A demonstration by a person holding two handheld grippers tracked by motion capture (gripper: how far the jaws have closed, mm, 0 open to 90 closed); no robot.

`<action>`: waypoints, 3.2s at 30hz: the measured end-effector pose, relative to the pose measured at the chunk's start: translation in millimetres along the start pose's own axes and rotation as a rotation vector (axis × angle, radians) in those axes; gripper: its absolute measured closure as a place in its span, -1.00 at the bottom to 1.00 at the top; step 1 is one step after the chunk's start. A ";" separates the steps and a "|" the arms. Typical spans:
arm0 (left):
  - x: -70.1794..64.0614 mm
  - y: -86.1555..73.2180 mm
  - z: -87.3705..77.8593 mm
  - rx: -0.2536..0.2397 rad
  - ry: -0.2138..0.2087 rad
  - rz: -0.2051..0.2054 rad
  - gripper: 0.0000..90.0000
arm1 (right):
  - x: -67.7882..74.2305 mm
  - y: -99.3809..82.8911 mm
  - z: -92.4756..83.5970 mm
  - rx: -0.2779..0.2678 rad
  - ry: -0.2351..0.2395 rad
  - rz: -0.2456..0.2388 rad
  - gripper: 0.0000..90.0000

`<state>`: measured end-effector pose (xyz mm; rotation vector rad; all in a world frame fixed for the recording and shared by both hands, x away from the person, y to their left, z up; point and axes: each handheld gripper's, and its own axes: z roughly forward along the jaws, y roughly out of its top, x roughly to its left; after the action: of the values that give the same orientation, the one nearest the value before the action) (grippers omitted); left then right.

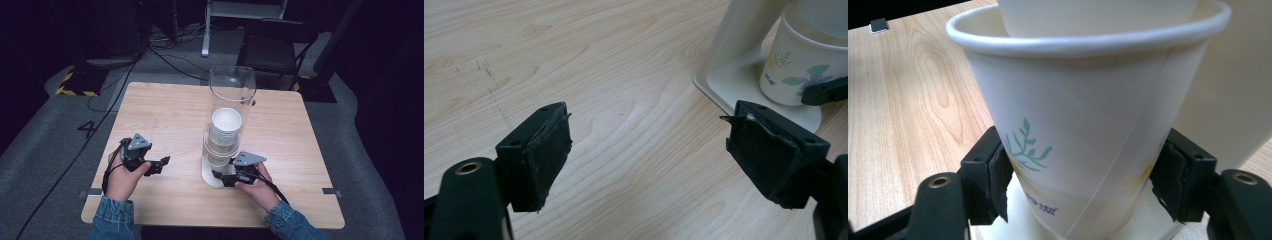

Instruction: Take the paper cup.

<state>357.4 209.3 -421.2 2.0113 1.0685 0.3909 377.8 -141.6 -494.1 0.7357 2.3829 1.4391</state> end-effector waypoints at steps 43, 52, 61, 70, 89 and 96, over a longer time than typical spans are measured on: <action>-7.3 26.5 35.3 0.010 -0.059 0.046 -0.62 | -22.4 -15.0 -55.1 -0.001 -0.171 -0.004 -0.28; -6.3 26.2 34.8 0.013 -0.047 0.056 -0.62 | -39.8 -10.0 -72.0 -0.052 -0.221 0.047 -0.28; -4.0 18.8 30.4 0.020 -0.031 0.042 -0.62 | -62.9 -3.2 -86.9 -0.092 -0.287 0.099 -0.28; 2.4 8.9 25.6 0.043 0.001 0.032 -0.61 | -86.0 -2.0 -93.7 -0.102 -0.331 0.130 -0.28; 4.8 -3.5 17.7 0.051 0.011 -0.001 -0.61 | -123.7 -18.8 -78.3 -0.041 -0.402 0.196 -0.29; 5.8 -4.6 17.7 0.054 0.019 -0.001 -0.61 | -131.8 -27.5 -73.2 -0.005 -0.414 0.245 -0.29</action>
<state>368.7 206.3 -436.4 2.0577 1.1028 0.3851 446.2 -278.6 -488.3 1.2253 2.0252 1.2265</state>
